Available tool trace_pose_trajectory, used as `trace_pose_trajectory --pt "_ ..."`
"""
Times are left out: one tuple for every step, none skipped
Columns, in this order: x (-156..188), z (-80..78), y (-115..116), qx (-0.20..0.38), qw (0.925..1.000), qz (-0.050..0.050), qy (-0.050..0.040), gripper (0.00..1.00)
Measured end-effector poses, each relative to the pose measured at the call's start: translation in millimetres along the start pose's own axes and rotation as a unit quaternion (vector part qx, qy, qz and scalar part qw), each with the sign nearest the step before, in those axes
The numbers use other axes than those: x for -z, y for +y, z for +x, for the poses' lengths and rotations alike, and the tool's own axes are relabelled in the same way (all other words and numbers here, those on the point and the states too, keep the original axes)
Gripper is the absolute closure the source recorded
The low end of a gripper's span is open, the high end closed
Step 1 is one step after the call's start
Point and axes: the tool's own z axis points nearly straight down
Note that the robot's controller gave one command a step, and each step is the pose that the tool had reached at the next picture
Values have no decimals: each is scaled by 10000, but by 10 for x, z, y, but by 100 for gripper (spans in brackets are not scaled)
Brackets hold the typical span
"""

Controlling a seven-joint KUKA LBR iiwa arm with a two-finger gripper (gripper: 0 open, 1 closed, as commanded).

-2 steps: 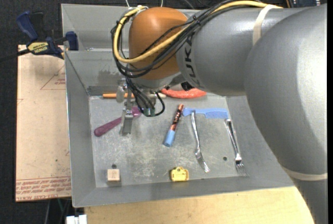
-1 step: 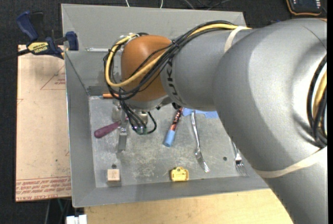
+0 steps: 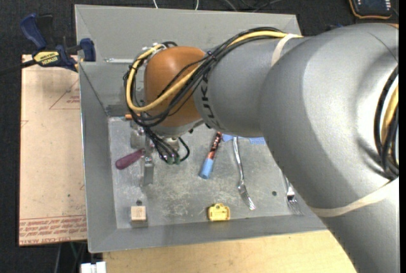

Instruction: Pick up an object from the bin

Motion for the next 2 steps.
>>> trace_pose_trajectory --pt "39 -16 -66 -579 9982 25 129 100" --pt "39 -16 -66 -581 9982 25 130 100"
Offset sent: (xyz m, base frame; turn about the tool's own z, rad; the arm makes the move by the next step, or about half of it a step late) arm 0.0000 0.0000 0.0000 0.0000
